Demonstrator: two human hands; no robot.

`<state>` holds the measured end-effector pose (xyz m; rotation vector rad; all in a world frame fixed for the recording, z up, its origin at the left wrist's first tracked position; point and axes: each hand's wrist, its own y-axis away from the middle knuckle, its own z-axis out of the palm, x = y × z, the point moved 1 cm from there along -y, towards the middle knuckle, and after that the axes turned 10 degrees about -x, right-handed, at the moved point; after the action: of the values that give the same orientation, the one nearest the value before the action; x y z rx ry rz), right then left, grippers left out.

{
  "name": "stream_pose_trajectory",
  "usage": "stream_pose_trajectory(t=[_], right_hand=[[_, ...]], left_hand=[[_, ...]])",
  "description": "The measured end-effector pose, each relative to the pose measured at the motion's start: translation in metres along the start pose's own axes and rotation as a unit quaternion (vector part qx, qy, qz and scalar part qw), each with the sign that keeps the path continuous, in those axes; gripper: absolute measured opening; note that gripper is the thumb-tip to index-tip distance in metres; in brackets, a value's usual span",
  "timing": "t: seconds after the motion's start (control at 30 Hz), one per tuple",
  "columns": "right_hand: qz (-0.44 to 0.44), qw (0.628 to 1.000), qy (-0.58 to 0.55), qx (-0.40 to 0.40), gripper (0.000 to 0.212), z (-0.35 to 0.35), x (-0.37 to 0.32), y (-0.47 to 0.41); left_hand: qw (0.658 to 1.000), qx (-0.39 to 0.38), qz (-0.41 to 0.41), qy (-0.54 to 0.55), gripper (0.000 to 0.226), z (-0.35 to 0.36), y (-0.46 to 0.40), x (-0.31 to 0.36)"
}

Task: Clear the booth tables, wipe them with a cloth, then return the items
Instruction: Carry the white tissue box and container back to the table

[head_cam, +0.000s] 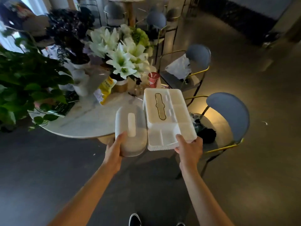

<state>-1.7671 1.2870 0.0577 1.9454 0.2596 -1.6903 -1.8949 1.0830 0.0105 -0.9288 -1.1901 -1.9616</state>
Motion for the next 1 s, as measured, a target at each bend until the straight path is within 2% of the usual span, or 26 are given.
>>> stream_pose_trajectory(t=[0.2, 0.37, 0.6, 0.77, 0.9, 1.0], right_hand=[[-0.002, 0.996, -0.054, 0.073, 0.063, -0.119, -0.005, -0.005], [-0.022, 0.986, -0.071, 0.148, 0.066, -0.247, -0.002, 0.0], [-0.04, 0.96, -0.07, 0.267, 0.059, -0.45, 0.002, 0.008], [-0.033, 0.94, -0.071, 0.333, 0.053, -0.558, 0.009, 0.012], [-0.005, 0.923, -0.091, 0.373, 0.051, -0.631, 0.018, 0.011], [0.004, 0.907, -0.108, 0.407, 0.051, -0.68, 0.024, 0.001]], left_hand=[[0.993, -0.086, -0.052, -0.061, 0.073, 0.106, 0.019, -0.039], [0.98, -0.162, -0.064, -0.096, 0.052, 0.22, 0.056, -0.091], [0.953, -0.257, -0.08, -0.139, 0.052, 0.389, 0.123, -0.193], [0.93, -0.318, -0.091, -0.162, 0.043, 0.479, 0.163, -0.255], [0.905, -0.368, -0.119, -0.177, 0.081, 0.544, 0.187, -0.296], [0.889, -0.398, -0.13, -0.188, 0.089, 0.6, 0.191, -0.33]])
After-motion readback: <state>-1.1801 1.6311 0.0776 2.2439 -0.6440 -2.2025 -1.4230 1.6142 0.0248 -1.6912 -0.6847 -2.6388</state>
